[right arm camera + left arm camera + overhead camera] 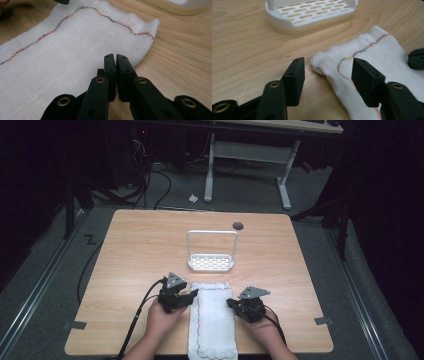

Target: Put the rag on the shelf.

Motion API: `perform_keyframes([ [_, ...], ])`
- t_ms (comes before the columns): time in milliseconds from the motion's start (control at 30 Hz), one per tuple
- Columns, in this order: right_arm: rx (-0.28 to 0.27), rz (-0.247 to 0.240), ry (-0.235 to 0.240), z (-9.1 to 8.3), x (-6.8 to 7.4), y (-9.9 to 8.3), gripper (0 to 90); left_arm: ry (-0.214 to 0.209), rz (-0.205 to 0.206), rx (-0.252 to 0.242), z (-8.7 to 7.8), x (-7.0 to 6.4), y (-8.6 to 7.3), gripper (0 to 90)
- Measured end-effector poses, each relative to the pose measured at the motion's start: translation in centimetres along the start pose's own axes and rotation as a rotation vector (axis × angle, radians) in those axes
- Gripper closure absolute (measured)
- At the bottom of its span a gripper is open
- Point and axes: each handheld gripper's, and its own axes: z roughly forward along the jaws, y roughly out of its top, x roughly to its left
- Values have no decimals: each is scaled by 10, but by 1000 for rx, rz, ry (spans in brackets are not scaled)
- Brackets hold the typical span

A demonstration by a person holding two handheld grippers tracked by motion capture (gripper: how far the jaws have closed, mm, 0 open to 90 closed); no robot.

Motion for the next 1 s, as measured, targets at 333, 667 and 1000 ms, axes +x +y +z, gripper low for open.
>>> perform_keyframes([
  [333,-3,-7,4,0,0,0,862,68,60,66,17,-11,3,594],
  [667,-6,-14,4,0,0,-1,857,11,-1,27,17,-13,-4,821],
  [1000,-87,66,-80,-5,-3,21,727,-31,-45,28,16,-6,-4,825],
])
